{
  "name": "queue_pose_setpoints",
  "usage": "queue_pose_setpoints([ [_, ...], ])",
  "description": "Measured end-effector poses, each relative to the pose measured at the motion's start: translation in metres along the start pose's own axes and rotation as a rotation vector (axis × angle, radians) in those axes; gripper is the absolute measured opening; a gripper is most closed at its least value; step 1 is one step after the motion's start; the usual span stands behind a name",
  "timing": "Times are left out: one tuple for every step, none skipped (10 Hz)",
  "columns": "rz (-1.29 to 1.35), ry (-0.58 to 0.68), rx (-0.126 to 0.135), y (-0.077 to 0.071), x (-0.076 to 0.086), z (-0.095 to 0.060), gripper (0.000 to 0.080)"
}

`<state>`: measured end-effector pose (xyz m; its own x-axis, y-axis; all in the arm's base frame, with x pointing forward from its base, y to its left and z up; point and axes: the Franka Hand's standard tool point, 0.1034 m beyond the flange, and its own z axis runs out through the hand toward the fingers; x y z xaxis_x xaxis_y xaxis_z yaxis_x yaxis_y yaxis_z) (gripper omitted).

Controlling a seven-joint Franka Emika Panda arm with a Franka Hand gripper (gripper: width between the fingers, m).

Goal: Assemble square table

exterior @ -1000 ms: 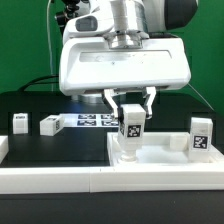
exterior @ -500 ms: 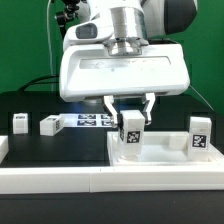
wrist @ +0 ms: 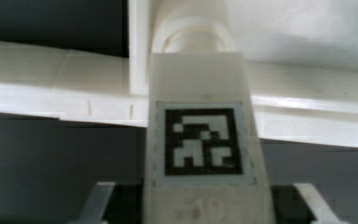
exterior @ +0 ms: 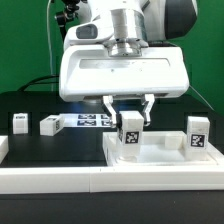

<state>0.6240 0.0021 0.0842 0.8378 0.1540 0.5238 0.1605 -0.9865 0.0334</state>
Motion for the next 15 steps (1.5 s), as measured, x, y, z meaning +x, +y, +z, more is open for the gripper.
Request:
queue_pose_setpoints([
  [0.000,0.018,-0.016,0.0025,-0.0021,-0.0011,0.0290],
  [0.000,0.037,-0.031,0.0051,-0.0030,-0.0015,0.0290],
  [0.000,0.048,-0.039,0.0059,-0.0026,-0.0015,0.0290],
  [0.000,0.044,-0.036,0.0057,-0.0025,-0.0011,0.0291],
  [0.000,0.043,-0.036,0.0058,-0.0030,-0.0008,0.0291],
  [0.000,0.042,-0.036,0.0058,-0.0032,-0.0007,0.0528],
  [0.000,0.042,-0.036,0.0059,-0.0033,-0.0006,0.0528],
  [0.001,0.042,-0.036,0.0059,-0.0035,-0.0005,0.0624],
  [0.001,0.042,-0.036,0.0059,-0.0036,-0.0004,0.0645],
  [0.001,0.042,-0.036,0.0059,-0.0037,-0.0004,0.0645],
  [0.001,0.041,-0.037,0.0067,-0.0039,-0.0004,0.0648],
  [0.004,0.039,-0.039,0.0092,-0.0044,-0.0007,0.0648],
  [0.006,0.035,-0.037,0.0104,-0.0040,-0.0017,0.0649],
  [0.005,0.038,-0.037,0.0098,-0.0015,-0.0042,0.0649],
  [0.004,0.042,-0.039,0.0102,0.0003,-0.0077,0.0649],
])
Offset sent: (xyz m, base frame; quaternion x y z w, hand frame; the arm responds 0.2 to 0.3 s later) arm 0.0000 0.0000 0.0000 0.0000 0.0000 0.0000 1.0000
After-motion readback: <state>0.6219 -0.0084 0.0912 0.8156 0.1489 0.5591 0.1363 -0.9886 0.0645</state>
